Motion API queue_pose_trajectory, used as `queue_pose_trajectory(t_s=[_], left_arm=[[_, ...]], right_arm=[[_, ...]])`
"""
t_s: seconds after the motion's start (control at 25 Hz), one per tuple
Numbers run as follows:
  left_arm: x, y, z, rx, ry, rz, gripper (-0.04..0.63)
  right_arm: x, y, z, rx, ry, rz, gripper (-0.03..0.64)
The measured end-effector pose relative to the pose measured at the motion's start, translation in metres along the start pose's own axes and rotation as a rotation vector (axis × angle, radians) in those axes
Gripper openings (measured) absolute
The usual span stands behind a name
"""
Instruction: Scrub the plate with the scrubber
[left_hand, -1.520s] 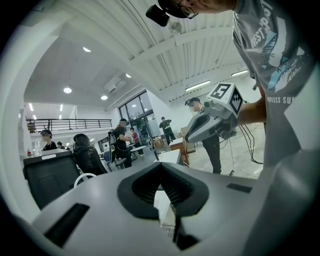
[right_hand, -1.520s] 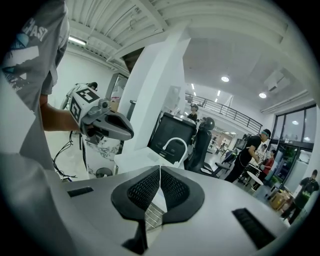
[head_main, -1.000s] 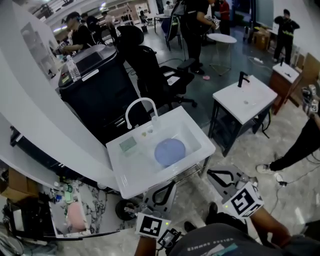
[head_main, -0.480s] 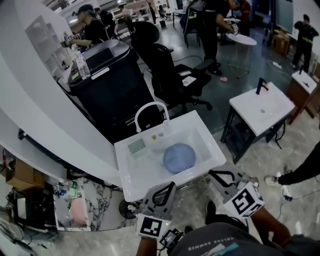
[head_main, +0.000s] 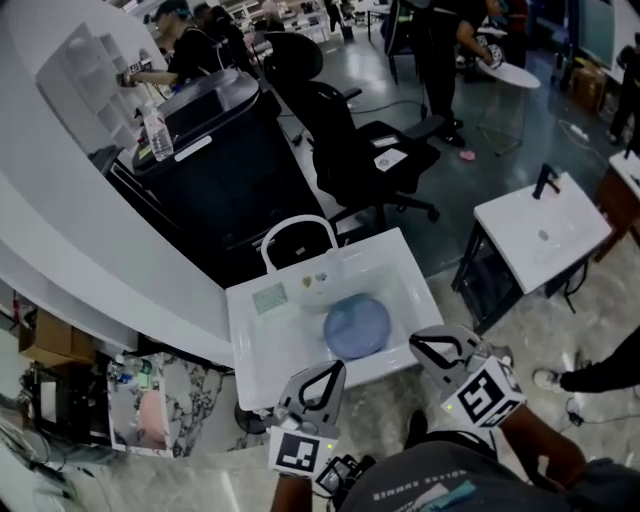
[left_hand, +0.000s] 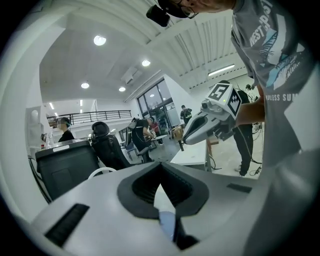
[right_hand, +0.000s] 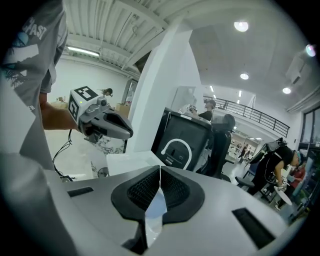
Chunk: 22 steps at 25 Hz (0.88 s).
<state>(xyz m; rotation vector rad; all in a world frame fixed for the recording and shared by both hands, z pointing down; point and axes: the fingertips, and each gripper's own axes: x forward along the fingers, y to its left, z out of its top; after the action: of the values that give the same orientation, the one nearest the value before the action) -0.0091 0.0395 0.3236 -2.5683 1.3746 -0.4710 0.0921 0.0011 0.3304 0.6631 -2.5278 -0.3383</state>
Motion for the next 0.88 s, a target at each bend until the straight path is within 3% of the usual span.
queue_pose_trajectory(t_s=[0.32, 0.88], left_arm=[[0.043, 0.004, 0.002, 0.023, 0.08, 0.055, 0.002], [0.074, 0.026, -0.008, 0.032, 0.107, 0.08, 0.002]], right_arm=[[0.011, -0.045, -0.018, 0.003, -0.054, 0.061, 0.031], [0.014, -0.072, -0.041, 0.034, -0.046, 0.057, 0.032]])
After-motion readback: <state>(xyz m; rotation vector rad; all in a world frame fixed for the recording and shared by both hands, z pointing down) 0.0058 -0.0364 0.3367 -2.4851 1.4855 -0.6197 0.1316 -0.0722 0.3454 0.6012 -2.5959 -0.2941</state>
